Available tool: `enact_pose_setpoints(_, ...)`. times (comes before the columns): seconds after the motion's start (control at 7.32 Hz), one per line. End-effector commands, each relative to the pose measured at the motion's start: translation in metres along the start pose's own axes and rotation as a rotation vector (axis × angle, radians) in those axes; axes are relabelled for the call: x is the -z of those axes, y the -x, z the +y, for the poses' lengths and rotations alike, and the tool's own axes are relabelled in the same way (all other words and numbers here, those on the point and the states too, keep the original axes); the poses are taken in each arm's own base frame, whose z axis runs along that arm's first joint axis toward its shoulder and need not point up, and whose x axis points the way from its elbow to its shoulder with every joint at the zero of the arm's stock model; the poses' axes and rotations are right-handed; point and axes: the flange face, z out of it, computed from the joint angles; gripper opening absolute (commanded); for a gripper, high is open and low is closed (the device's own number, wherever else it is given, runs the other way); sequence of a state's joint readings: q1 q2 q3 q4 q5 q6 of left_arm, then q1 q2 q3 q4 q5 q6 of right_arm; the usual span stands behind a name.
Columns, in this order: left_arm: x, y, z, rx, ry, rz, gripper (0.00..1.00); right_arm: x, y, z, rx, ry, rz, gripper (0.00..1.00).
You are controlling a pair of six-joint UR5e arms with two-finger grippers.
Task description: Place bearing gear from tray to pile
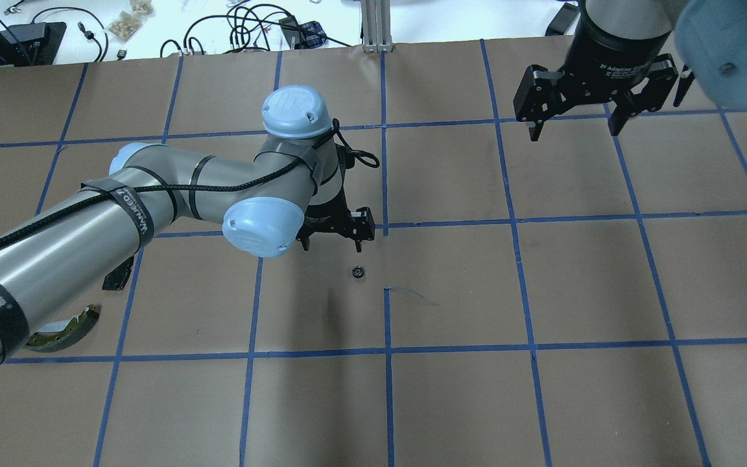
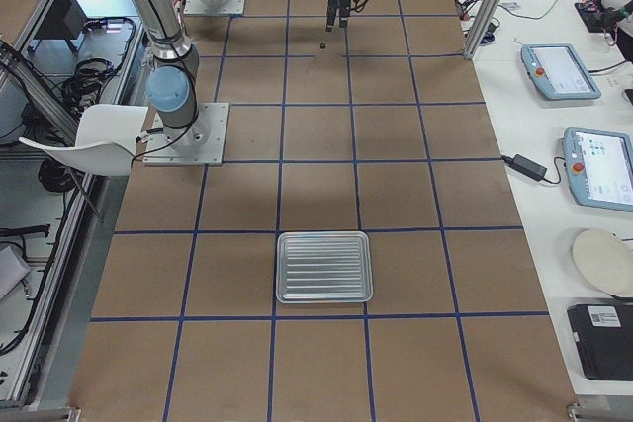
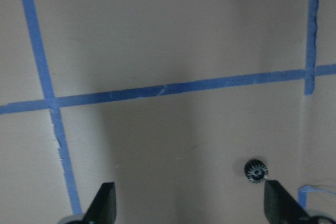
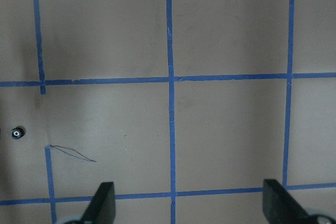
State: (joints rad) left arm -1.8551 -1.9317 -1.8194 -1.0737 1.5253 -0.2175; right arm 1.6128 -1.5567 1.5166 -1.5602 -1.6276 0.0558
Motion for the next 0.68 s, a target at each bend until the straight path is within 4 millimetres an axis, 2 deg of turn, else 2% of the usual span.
enact_pose_setpoints(0.0,-0.018,-0.011,0.002,0.072,-0.009,0.031,1.00,0.002,-0.002,-0.002,-0.008,-0.008,-0.005,1.00)
enact_pose_setpoints(0.41,-0.042,-0.023,0.002,0.057,0.019,0.016,1.00,0.005,-0.009,0.000,-0.020,-0.009,-0.038,1.00)
enact_pose_setpoints(0.55,-0.047,-0.028,0.003,0.088,0.025,0.012,0.92,0.007,-0.010,0.002,-0.016,-0.009,-0.036,1.00)
